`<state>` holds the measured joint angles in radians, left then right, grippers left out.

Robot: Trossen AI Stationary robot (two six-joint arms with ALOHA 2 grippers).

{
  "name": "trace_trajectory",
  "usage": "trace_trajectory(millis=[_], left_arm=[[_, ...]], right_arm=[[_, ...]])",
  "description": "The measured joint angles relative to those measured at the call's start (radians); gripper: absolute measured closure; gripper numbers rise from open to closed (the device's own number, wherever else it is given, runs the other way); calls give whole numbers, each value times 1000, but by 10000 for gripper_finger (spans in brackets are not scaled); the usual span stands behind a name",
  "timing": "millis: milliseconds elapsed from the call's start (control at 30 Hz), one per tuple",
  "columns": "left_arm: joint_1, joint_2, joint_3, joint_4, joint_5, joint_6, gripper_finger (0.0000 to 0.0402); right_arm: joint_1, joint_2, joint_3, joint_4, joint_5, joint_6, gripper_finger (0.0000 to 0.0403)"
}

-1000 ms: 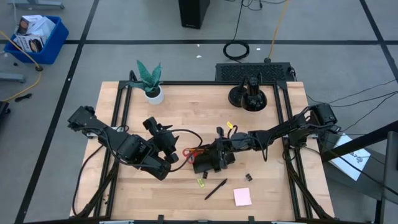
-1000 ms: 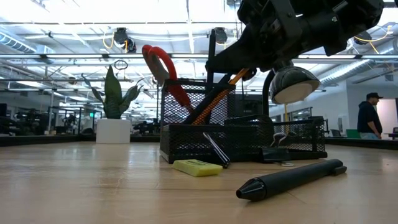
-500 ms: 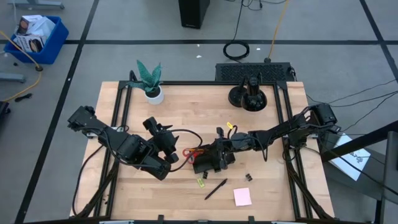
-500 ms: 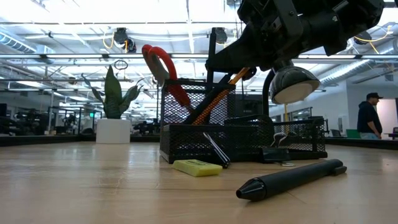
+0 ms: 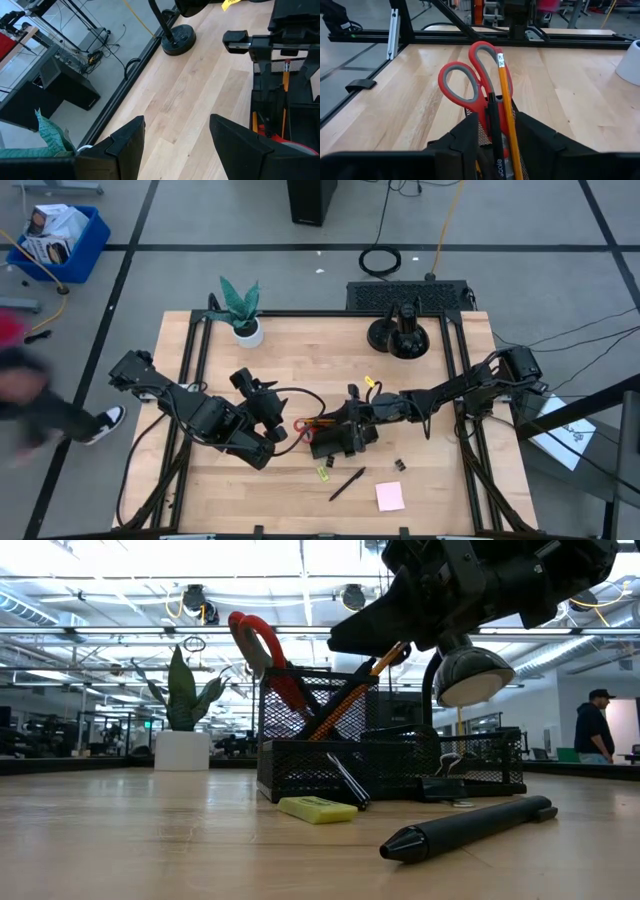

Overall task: Pick and place office supplies into organizer
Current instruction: Put the green eraser into the black desk organizer

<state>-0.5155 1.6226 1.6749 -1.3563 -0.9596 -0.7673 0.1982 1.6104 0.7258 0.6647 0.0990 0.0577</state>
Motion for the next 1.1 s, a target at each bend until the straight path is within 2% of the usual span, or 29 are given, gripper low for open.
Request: trace_trajectory(millis=[200,333,600,900,1100], left_arm=[[0,0,0,-4,0,9,172],[0,0,0,-10,24,-2,172],[-18,0,0,-8,149,-61,172],[-103,0,0,13,194,-201,172],[-180,17,-7,123,212,-217,172]], right_arm=[[0,-1,0,57,0,-32,267],[0,-47,0,58,5,-77,272],[0,-229,0,-176,8,-119,275],[1,-454,0,-394,5,-123,277],[1,-579,0,-453,5,-123,278]])
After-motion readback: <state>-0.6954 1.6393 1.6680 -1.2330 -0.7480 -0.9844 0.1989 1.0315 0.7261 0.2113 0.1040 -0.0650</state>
